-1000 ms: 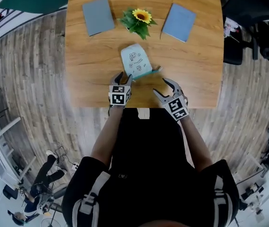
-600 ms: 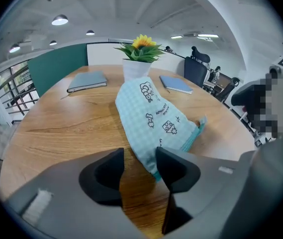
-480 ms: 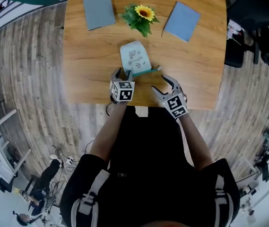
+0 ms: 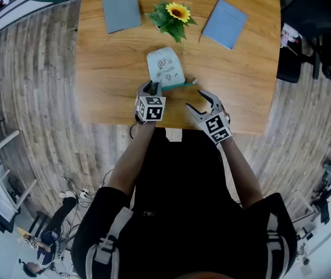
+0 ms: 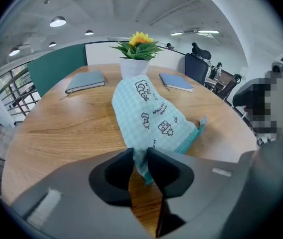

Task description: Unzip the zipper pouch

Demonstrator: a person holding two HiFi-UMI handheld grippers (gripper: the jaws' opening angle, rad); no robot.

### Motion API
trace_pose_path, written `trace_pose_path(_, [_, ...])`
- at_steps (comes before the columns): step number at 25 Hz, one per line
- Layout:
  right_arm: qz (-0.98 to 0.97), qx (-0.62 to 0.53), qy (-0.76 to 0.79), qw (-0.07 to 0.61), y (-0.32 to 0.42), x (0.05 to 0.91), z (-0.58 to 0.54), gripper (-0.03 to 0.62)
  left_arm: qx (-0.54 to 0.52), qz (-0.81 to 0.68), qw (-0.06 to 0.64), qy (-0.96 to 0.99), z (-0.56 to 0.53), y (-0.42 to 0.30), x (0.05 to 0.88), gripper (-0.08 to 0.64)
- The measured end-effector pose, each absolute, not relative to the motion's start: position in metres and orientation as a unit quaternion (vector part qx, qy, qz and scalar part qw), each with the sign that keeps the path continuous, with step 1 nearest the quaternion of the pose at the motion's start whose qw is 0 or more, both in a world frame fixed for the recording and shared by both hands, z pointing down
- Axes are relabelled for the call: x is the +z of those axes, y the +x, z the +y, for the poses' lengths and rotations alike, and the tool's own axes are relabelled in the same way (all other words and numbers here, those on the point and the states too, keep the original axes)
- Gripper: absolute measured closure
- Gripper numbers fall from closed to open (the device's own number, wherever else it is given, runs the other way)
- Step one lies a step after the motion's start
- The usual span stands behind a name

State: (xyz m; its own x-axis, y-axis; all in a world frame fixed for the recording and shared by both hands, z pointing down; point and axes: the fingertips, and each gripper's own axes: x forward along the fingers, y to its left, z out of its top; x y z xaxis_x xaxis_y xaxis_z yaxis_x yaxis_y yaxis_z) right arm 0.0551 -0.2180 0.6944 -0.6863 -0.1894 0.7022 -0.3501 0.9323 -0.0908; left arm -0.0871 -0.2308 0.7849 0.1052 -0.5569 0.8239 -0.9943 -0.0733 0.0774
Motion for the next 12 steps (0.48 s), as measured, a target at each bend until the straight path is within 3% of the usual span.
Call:
trace_pose_path(3, [-0.914, 0.109, 0.142, 0.365, 0.0513, 0.6936, -0.2181, 0.321, 0.301, -0.590, 0.365, 0.654, -0.2318, -0.0927, 0.7851, 0.529])
trace_pose_path(12, [-0.916, 0.106, 0.139, 0.361, 0.0446, 0.6891, -0.2219, 0.322, 0.169, -0.562, 0.474, 0.656, -0.2294, -0.0896, 0.7793, 0.549])
